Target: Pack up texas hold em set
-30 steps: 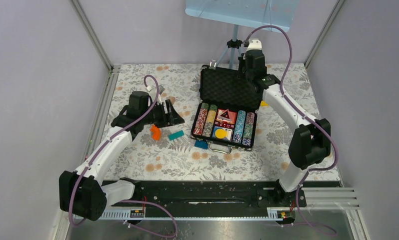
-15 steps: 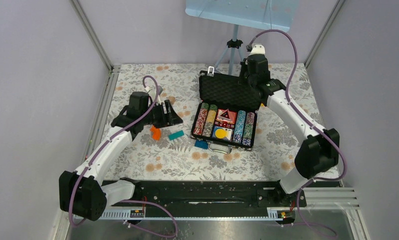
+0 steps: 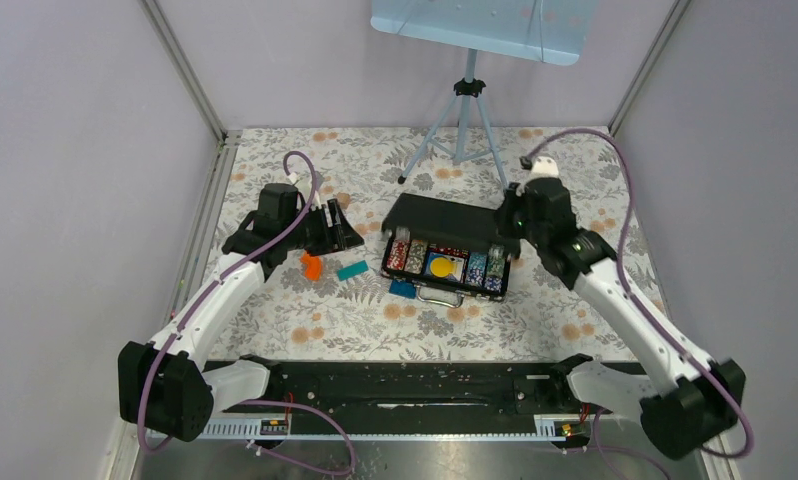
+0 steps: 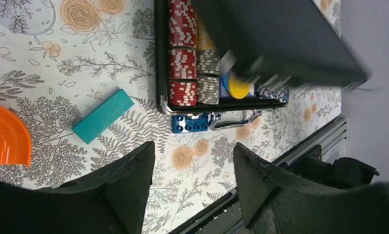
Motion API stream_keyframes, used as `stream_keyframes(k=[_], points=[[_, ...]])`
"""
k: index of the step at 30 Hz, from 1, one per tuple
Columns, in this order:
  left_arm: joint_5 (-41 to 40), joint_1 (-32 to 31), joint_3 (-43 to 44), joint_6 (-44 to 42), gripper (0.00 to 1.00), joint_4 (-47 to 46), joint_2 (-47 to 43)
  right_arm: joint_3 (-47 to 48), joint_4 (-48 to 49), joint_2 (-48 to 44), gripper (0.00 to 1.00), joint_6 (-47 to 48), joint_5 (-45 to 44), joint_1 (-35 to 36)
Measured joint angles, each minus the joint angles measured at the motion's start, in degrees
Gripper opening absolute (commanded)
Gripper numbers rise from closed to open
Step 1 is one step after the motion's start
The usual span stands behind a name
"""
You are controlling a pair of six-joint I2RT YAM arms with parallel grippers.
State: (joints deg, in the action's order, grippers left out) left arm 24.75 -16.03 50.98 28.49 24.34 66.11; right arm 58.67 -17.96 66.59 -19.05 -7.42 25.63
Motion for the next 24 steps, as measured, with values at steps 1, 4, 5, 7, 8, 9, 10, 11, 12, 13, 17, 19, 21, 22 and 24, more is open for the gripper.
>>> stream_keyframes(k=[1,4,5,7,8,9,10,11,12,13,17,19,21,22,24], points=[[-0.15,0.0,0.0,0.04,0.6,0.0,0.0,-2.45,0.59,-3.13,0.08,-0.42,0.0,-0.33],[-0.52,0.0,0.0,0.28,0.6,0.0,0.0,-8.76,2.05,-10.6,0.08,-1.84,0.22,-1.01],[-0.63,0.0,0.0,0.35,0.6,0.0,0.0,-10.45,2.38,-12.28,0.09,-2.21,0.5,-1.07],[-0.7,0.0,0.0,0.55,0.59,-0.07,-0.02,-14.1,3.48,-15.17,0.09,-2.69,1.09,-1.09],[-0.68,-0.02,0.0,0.68,0.59,-0.15,-0.02,-15.72,3.67,-16.35,0.09,-2.84,1.22,-1.09],[-0.66,-0.02,0.0,0.83,0.58,-0.31,-0.02,-17.29,3.63,-17.46,0.09,-2.95,1.38,-1.09],[-0.63,-0.02,0.0,1.09,0.58,-0.55,-0.04,-18.6,3.52,-18.38,0.1,-3.1,1.51,-1.09],[-0.66,-0.09,0.0,1.29,0.58,-0.83,-0.07,-19.67,3.43,-19.12,0.1,-3.28,1.55,-1.09],[-0.81,-0.42,0.0,1.49,0.57,-1.14,-0.07,-20.33,3.21,-19.61,0.11,-3.34,1.55,-1.09],[-1.16,-0.79,0.0,1.57,0.57,-1.4,-0.07,-20.94,3.06,-20.04,0.11,-3.39,1.6,-1.09],[-4.07,-6.86,0.17,1.77,0.57,-1.99,0.59,-21.68,1.64,-20.59,0.01,-3.54,1.97,-1.09],[-5.11,-10.43,0.83,1.79,0.57,-2.38,2.23,-21.94,0.35,-20.96,0.0,-3.58,1.92,-1.09],[-5.84,-13.05,1.55,1.97,0.57,-3.19,4.37,-22.56,-0.39,-21.81,0.0,-4.0,1.18,-1.09],[-6.1,-13.66,1.9,2.01,0.57,-3.58,5.42,-23.15,-0.55,-22.62,0.0,-4.2,0.9,-1.09],[-6.71,-14.25,2.78,2.23,0.55,-4.15,7.69,-24.76,-0.59,-24.68,0.0,-4.33,0.83,-1.09]])
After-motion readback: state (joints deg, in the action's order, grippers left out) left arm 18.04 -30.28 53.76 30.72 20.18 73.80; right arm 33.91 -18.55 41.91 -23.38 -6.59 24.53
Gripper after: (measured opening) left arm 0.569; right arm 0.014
